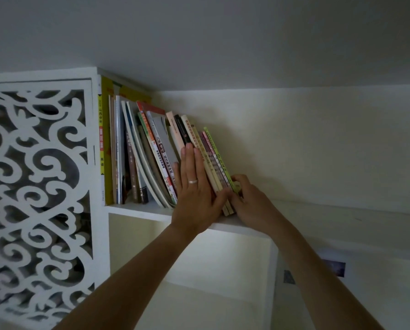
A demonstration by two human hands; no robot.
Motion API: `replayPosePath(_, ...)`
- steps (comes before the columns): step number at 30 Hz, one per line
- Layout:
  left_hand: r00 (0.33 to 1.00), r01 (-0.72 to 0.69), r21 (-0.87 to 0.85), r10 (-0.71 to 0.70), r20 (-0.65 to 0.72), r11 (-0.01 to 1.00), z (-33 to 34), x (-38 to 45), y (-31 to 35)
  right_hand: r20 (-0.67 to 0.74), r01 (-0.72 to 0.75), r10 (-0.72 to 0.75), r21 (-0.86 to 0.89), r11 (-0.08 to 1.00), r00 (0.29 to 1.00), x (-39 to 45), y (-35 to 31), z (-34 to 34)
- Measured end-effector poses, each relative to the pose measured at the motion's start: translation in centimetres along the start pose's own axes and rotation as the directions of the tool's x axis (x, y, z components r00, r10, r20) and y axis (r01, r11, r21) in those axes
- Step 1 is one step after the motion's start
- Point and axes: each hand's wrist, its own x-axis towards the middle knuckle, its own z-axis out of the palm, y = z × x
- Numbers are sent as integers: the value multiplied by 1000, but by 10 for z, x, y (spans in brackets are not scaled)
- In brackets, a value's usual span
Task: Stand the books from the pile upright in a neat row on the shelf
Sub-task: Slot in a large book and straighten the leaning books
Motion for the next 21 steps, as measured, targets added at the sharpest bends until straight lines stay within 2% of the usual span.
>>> replayPosePath(4,998,-58,42,57,35,997,-1,2,-11,-104,-36,32,-36,999,994,-1,8,-2)
replayPosePath(9,981,-179,192,160,113,965,-17,11,-38,-78,-71,70,-7,997,994,-1,11,-4)
replayPosePath(13,976,-201,186,181,118,962,-21,10,-44,-37,-64,63,-29,998,997,-1,11,-1)
replayPosePath(15,975,-208,116,196,102,971,-23,3,-48,-53,-54,52,-38,998,997,-2,9,1)
replayPosePath(17,979,-198,6,197,53,980,-24,-5,-51,-177,45,-60,-86,995,982,-5,4,2)
replayPosePath(19,983,-183,-48,184,19,982,-25,-10,-52,-345,221,-260,-148,964,902,-14,-9,0)
replayPosePath(21,983,-182,-57,184,21,982,-25,-10,-53,-413,290,-369,-242,926,833,-24,-30,-1)
